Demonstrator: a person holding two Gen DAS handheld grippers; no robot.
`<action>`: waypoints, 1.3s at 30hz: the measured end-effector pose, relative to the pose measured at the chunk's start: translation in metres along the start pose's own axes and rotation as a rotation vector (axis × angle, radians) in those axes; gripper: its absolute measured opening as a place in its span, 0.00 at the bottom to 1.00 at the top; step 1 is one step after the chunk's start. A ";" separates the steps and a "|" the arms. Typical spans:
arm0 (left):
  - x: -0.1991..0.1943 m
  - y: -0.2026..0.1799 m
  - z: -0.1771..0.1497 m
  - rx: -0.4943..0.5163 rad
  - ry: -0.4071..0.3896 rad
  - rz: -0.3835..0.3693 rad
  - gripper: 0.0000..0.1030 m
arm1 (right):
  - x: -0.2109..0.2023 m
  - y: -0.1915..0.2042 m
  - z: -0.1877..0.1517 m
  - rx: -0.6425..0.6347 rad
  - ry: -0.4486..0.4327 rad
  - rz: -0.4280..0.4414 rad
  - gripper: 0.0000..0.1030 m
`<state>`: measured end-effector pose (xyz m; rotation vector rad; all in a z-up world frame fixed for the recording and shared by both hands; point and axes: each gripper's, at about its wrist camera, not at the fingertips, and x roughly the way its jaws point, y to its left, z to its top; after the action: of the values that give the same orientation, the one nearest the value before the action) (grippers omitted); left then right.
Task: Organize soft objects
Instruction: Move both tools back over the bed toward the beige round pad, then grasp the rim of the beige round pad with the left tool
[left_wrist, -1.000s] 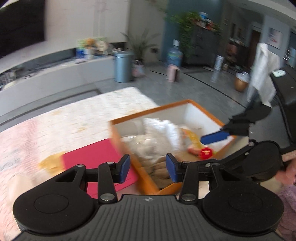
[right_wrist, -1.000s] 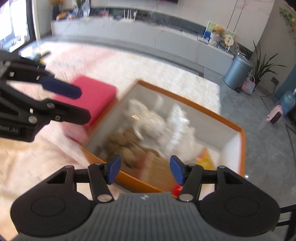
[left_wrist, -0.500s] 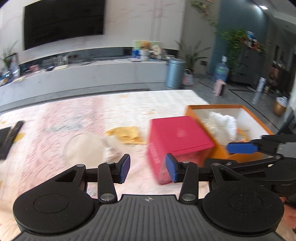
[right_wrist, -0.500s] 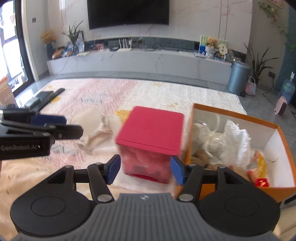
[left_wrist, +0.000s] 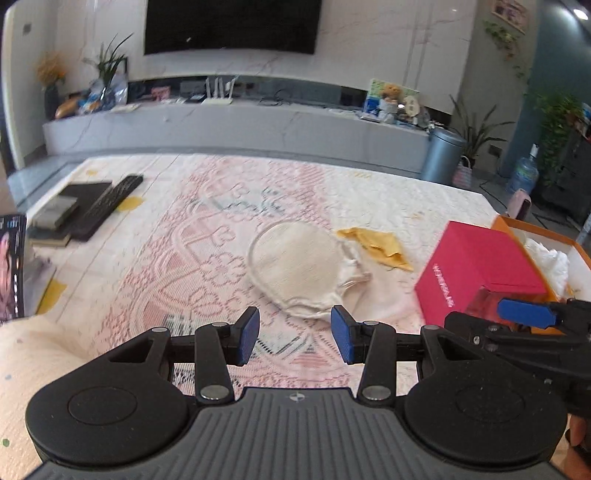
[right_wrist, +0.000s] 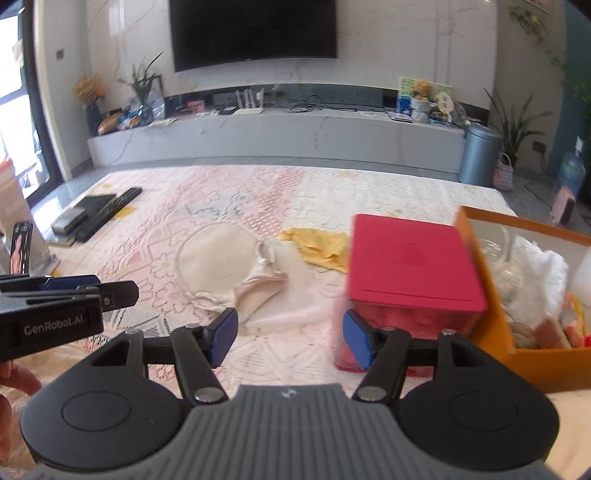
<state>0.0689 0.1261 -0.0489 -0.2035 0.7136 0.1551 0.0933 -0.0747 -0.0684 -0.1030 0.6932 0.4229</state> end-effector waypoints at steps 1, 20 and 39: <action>0.003 0.006 0.000 -0.023 0.012 -0.006 0.49 | 0.005 0.006 0.000 -0.016 0.002 0.003 0.61; 0.087 0.036 0.038 -0.042 0.157 -0.071 0.35 | 0.114 0.042 0.028 -0.138 0.080 0.038 0.73; 0.151 0.037 0.040 -0.104 0.178 -0.088 0.52 | 0.190 0.021 0.038 -0.121 0.140 0.038 0.21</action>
<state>0.1990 0.1827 -0.1238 -0.3509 0.8724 0.0911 0.2384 0.0185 -0.1594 -0.2360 0.8080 0.4971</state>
